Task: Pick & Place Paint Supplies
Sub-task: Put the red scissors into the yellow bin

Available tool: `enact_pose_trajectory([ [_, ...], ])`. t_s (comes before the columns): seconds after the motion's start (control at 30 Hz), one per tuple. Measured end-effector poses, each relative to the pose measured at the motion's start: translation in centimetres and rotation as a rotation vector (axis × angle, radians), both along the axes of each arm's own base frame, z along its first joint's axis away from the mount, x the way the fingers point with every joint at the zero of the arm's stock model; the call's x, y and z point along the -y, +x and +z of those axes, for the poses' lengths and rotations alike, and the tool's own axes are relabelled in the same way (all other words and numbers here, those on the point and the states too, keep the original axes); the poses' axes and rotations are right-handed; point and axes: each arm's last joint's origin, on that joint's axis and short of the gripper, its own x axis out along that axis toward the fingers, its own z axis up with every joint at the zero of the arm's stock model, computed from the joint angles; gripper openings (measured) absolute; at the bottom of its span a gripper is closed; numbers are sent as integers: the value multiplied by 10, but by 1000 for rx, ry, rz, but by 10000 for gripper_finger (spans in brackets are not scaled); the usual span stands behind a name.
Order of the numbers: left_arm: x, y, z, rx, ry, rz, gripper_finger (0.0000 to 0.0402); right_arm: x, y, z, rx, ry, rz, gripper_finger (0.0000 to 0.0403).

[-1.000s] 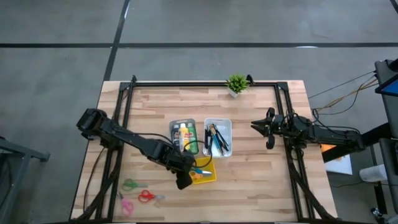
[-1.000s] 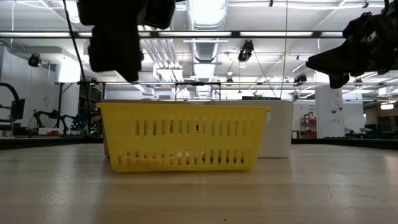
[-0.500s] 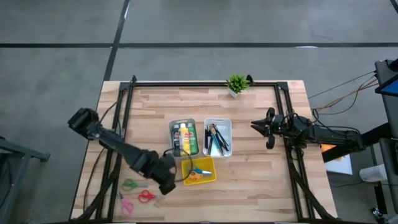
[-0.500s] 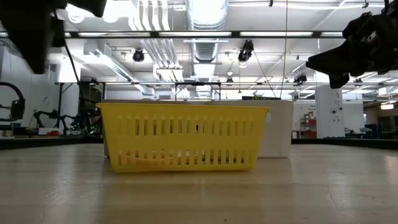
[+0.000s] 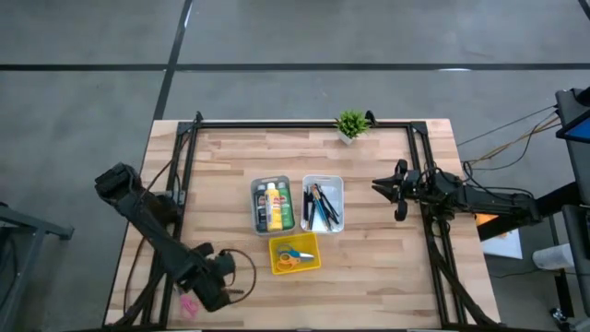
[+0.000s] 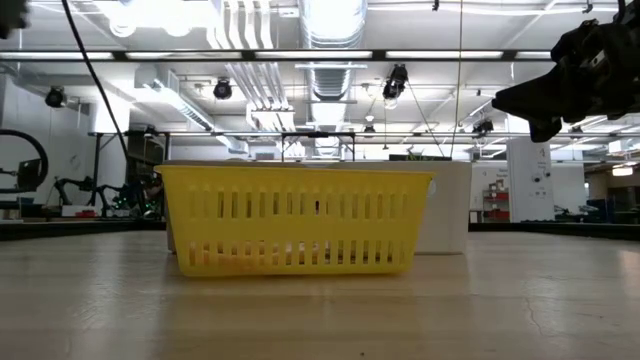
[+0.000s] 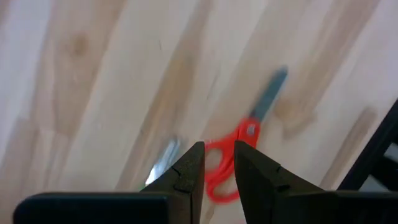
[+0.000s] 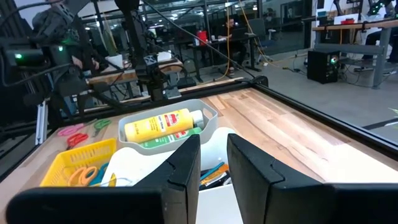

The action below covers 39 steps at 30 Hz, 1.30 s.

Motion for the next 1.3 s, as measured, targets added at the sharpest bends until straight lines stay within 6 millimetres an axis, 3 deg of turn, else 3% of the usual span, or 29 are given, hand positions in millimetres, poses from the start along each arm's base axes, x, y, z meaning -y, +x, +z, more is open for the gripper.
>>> enact_pose_trajectory([
  [0.13, 5, -13, -9, -31, -9, 9, 88, 0, 0, 0, 0, 0, 0, 78],
  [0.37, 4, -24, -28, -171, -124, 281, 88, 0, 0, 0, 0, 0, 0, 78],
  [0.53, 0, -27, -40, -179, -138, 318, 88, 0, 0, 0, 0, 0, 0, 78],
  [0.97, -4, -24, -43, -128, -104, 364, 88, 0, 0, 0, 0, 0, 0, 78],
  [1.3, -10, -30, -60, -126, -161, 440, 88, 0, 0, 0, 0, 0, 0, 78],
])
